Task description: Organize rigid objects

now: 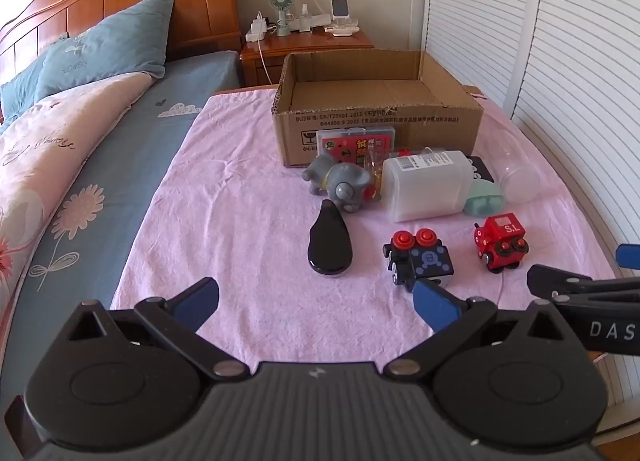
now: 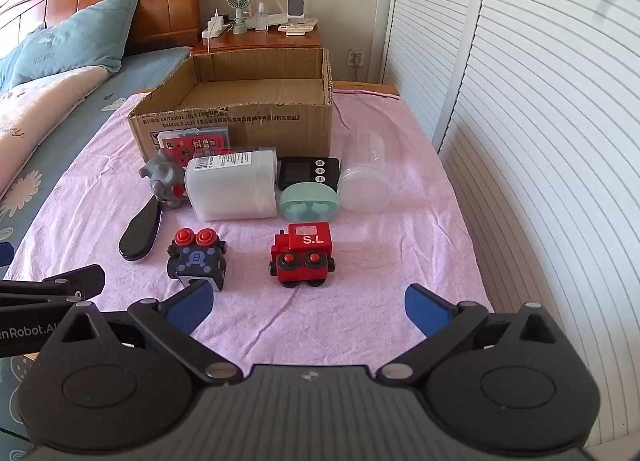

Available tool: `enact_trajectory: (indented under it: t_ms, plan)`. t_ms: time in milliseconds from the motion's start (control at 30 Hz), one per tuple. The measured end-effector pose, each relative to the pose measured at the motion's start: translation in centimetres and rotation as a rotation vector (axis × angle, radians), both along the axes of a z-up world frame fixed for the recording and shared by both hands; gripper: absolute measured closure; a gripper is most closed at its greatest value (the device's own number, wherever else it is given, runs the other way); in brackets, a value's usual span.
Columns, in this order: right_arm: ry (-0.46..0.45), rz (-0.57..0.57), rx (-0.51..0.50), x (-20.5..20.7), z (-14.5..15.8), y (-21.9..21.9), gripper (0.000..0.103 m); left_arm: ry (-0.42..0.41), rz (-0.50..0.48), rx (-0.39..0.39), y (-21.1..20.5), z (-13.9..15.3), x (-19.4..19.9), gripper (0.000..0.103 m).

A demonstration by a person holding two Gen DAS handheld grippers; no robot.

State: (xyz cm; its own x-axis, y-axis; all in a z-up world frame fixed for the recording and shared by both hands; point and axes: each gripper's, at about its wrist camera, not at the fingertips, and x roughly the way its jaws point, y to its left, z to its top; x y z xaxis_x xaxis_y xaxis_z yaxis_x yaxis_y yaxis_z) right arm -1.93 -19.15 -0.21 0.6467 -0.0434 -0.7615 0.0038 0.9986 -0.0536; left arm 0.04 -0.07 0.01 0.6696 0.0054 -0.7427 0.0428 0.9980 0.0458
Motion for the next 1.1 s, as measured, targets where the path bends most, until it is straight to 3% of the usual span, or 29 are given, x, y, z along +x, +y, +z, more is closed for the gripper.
enact_trajectory:
  t_ms: [1100]
  plan:
    - [-0.019, -0.006, 0.006, -0.11, 0.55, -0.04, 0.0, -0.004, 0.0, 0.003, -0.15, 0.47, -0.08, 0.001]
